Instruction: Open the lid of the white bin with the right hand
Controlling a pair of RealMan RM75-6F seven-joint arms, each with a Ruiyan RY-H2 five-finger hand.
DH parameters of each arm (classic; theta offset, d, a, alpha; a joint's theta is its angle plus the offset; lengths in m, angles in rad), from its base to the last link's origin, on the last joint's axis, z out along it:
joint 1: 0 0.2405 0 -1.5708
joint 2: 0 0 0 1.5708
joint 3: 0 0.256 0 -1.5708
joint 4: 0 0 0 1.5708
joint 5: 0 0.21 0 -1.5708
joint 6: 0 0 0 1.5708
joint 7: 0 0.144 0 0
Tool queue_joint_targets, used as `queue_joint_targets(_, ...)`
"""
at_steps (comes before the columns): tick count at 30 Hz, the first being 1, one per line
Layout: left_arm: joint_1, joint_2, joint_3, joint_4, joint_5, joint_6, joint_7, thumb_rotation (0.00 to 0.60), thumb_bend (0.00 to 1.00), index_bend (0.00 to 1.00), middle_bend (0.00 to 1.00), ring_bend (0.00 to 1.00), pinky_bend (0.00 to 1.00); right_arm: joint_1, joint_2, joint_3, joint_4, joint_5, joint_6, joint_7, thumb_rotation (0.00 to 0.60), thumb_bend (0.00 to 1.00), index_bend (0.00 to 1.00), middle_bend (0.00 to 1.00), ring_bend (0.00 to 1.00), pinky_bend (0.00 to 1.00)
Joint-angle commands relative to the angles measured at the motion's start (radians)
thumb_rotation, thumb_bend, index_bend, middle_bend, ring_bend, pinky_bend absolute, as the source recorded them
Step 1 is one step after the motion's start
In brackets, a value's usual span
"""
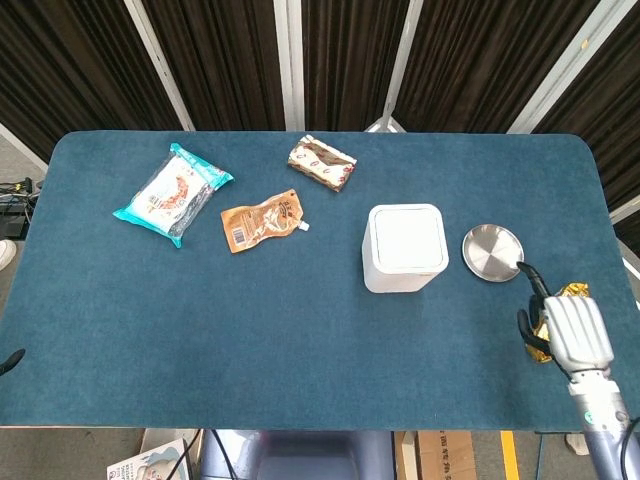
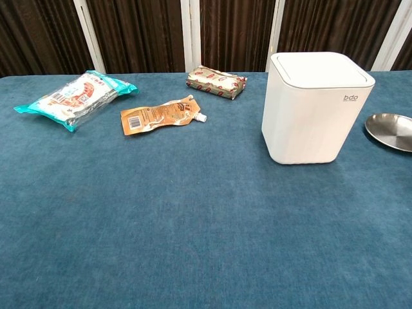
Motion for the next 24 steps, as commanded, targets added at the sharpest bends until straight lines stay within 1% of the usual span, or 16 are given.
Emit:
queue_joint_targets(1, 0.003, 0.001, 0.0, 0.0, -0.001, 0.004, -0.006, 0.6, 0.16, 0.26, 0.22, 0.11, 0.26, 0.081, 0.016, 0.042, -0.085, 0.079, -0.086, -0.124, 0.6, 0.7, 0.15, 0.82, 0.84, 0.81)
queue_joint_targets(6, 0.007, 0.004, -0.002, 0.0, -0.008, 0.006, -0.012, 0.6, 0.16, 0.26, 0.22, 0.11, 0.26, 0.161, 0.018, 0.075, -0.148, 0.203, -0.158, -0.255, 0.6, 0.73, 0.15, 0.83, 0.85, 0.81)
queue_joint_targets(12, 0.005, 0.005, -0.003, -0.001, -0.012, -0.001, -0.013, 0.6, 0.16, 0.26, 0.22, 0.11, 0.26, 0.246, 0.017, 0.087, -0.212, 0.337, -0.217, -0.385, 0.6, 0.73, 0.15, 0.83, 0.85, 0.81)
queue_joint_targets(15, 0.004, 0.006, -0.001, -0.002, -0.007, -0.002, -0.014, 0.6, 0.16, 0.26, 0.22, 0.11, 0.26, 0.297, 0.007, 0.09, -0.244, 0.412, -0.222, -0.461, 0.6, 0.73, 0.15, 0.83, 0.85, 0.81)
queue_joint_targets(19, 0.007, 0.006, -0.004, 0.003, -0.012, 0.002, -0.025, 0.6, 0.16, 0.26, 0.22, 0.11, 0.26, 0.349, -0.001, 0.08, -0.283, 0.499, -0.214, -0.541, 0.6, 0.73, 0.15, 0.83, 0.84, 0.81)
queue_joint_targets(24, 0.007, 0.009, -0.003, 0.004, -0.011, 0.0, -0.032, 0.6, 0.16, 0.26, 0.22, 0.11, 0.26, 0.394, -0.007, 0.073, -0.303, 0.563, -0.197, -0.581, 0.6, 0.73, 0.15, 0.83, 0.85, 0.81)
